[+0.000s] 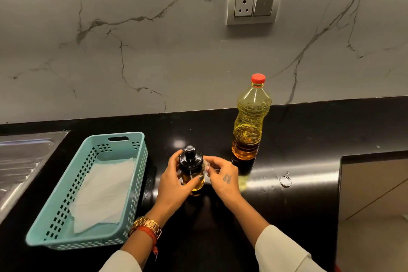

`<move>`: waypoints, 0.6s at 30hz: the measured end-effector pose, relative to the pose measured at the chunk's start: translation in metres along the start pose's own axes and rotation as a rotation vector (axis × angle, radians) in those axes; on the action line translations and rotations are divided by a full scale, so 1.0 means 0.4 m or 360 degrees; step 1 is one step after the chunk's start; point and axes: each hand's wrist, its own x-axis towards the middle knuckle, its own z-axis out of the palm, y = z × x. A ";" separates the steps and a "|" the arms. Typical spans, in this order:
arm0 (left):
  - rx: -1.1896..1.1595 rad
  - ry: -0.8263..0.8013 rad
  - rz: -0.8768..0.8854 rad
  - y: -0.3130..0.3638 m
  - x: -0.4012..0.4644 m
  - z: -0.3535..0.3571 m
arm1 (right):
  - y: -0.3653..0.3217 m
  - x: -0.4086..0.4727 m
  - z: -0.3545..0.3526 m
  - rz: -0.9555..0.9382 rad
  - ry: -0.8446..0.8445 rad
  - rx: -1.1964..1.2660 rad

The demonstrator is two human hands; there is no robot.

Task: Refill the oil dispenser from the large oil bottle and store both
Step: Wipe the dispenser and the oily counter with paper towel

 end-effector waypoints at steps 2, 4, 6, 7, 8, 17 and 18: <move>0.0075 0.0030 -0.0006 -0.004 -0.003 0.014 | 0.019 -0.008 0.012 0.0062 -0.0072 -0.0076; 0.0110 0.0051 -0.0030 -0.010 0.000 0.020 | 0.043 -0.013 0.022 0.0134 -0.0127 -0.0181; 0.0111 0.0049 -0.0050 -0.011 0.005 0.019 | 0.063 -0.009 0.029 0.0153 -0.0215 -0.0314; 0.0110 0.0046 -0.0053 -0.008 0.007 0.016 | 0.067 -0.004 0.028 0.0156 -0.0266 -0.0377; 0.0107 0.0043 -0.0046 -0.003 0.009 0.013 | 0.065 0.003 0.024 0.0155 -0.0296 -0.0423; -0.0042 -0.0052 0.0080 0.031 0.022 -0.006 | -0.006 0.018 -0.023 -0.0121 -0.0098 0.0026; -0.0064 -0.0063 0.0096 0.040 0.023 -0.010 | 0.000 0.015 -0.022 -0.0155 -0.0087 0.0003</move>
